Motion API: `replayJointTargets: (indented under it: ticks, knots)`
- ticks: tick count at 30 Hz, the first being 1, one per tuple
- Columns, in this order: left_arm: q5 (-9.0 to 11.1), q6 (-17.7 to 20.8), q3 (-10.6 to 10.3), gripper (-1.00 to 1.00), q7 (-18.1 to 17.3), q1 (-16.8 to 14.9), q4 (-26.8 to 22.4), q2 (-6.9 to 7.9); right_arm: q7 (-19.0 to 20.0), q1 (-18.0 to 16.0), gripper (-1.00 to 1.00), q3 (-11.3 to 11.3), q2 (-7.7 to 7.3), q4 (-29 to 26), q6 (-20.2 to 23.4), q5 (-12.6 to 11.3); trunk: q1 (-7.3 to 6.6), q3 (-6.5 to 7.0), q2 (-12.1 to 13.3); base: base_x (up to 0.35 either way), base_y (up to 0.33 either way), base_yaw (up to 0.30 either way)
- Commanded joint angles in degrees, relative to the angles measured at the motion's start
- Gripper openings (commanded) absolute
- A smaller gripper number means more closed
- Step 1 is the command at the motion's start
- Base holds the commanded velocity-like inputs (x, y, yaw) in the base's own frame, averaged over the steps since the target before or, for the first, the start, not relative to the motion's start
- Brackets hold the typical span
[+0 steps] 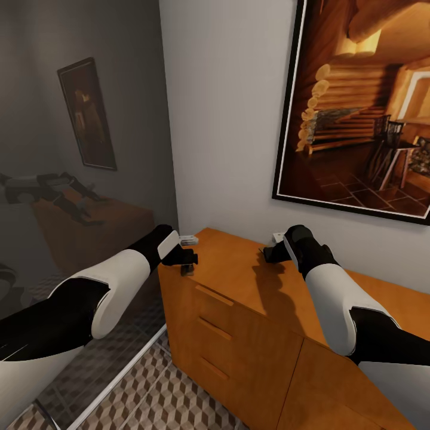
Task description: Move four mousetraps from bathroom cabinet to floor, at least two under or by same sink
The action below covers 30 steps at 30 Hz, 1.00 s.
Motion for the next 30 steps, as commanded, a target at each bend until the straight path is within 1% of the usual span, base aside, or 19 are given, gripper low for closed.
replayJointTargets:
  ticks: [1,30]
  knots:
    - [0.6,0.2,-0.4,1.0,0.4,0.0,-0.1,0.01,0.3,0.0,-1.0,-0.4,0.08,-0.1,0.2,0.5,0.0,-0.06,0.0,0.0,0.0,0.0]
    - [0.5,0.2,-0.4,1.0,0.5,0.0,0.0,0.01,0.3,0.0,-1.0,-0.4,0.0,-0.1,0.2,0.5,0.0,-0.06,0.0,0.0,0.0,0.0]
